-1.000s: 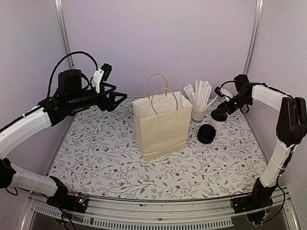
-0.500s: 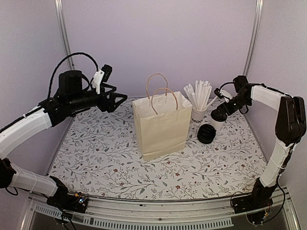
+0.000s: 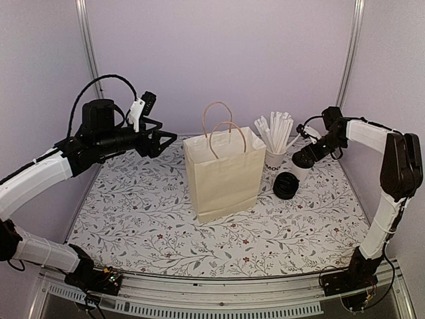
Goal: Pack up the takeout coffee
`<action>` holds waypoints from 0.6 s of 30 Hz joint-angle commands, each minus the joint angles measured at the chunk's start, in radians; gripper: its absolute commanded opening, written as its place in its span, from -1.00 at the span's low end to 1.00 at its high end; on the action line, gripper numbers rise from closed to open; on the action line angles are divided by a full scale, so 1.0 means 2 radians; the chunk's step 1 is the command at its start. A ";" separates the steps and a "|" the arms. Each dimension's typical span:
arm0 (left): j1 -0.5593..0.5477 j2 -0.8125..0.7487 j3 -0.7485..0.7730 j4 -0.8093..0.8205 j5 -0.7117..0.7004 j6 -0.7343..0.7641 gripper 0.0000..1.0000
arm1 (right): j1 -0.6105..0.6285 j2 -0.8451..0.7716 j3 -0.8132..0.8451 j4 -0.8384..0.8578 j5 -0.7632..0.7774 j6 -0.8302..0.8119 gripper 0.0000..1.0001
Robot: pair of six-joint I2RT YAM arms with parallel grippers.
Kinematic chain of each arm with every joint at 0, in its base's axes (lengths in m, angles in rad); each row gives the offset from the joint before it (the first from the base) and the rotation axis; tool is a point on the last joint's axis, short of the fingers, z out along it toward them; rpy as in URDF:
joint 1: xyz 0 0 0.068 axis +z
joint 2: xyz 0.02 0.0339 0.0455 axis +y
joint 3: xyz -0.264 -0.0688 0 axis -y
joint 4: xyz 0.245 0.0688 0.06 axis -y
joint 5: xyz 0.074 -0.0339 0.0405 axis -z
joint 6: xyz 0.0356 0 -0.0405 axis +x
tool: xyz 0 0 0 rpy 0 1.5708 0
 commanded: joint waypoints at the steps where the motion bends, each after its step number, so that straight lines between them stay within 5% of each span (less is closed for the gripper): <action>1: 0.003 0.002 -0.004 0.014 0.009 -0.006 0.66 | 0.000 0.010 -0.011 0.007 0.009 0.002 0.51; 6: 0.003 0.002 -0.003 0.014 0.011 -0.007 0.66 | 0.000 -0.012 -0.019 -0.001 0.019 0.003 0.31; 18: 0.003 0.031 0.046 0.009 0.031 0.000 0.66 | 0.001 -0.190 -0.113 -0.050 0.059 -0.001 0.29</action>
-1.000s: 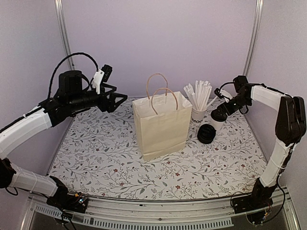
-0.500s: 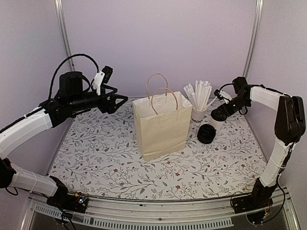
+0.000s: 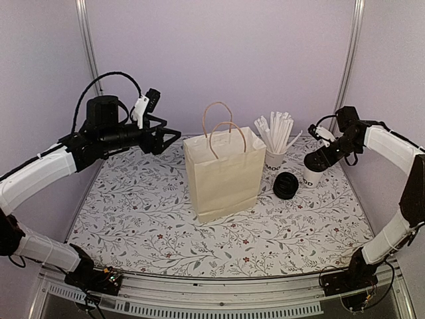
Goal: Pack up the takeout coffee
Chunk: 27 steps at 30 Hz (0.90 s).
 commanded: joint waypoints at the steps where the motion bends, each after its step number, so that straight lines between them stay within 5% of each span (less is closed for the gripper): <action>1: 0.003 0.014 0.035 0.004 0.016 0.005 0.66 | 0.001 -0.075 -0.035 -0.035 0.010 -0.003 0.29; 11: -0.011 0.033 0.091 -0.055 0.030 0.006 0.56 | 0.074 -0.183 -0.091 -0.096 -0.050 -0.055 0.29; 27: -0.094 0.029 0.153 -0.234 -0.037 0.032 0.54 | 0.409 -0.070 -0.009 -0.104 -0.076 -0.108 0.29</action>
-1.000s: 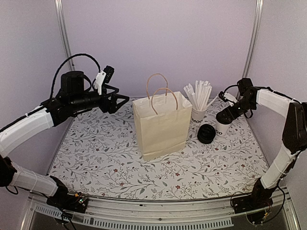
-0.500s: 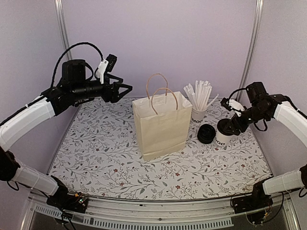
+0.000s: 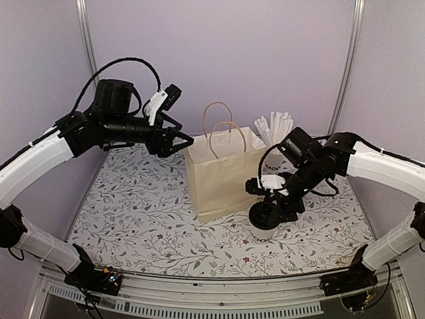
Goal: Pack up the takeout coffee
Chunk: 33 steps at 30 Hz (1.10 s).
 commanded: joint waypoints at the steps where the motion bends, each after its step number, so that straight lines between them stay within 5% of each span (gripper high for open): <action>1: -0.004 -0.013 -0.001 -0.049 -0.030 0.002 0.54 | 0.066 0.044 0.039 0.027 -0.003 -0.021 0.29; 16: -0.005 -0.055 -0.024 -0.112 -0.037 0.005 0.56 | 0.132 0.220 0.142 0.106 -0.042 -0.050 0.30; 19: -0.005 -0.058 -0.028 -0.118 -0.030 0.004 0.56 | 0.132 0.238 0.148 0.108 -0.040 -0.045 0.44; 20: -0.005 -0.059 -0.030 -0.120 -0.029 0.003 0.56 | 0.132 0.243 0.150 0.105 -0.038 -0.043 0.67; 21: -0.005 -0.059 -0.031 -0.123 -0.027 0.003 0.56 | 0.132 0.245 0.154 0.099 -0.038 -0.043 0.94; 22: -0.005 -0.060 -0.032 -0.126 -0.023 0.003 0.57 | 0.133 0.249 0.158 0.094 -0.038 -0.044 0.97; 33: -0.065 -0.056 -0.024 -0.207 0.012 0.035 0.55 | 0.133 0.152 0.148 0.047 -0.039 -0.054 0.98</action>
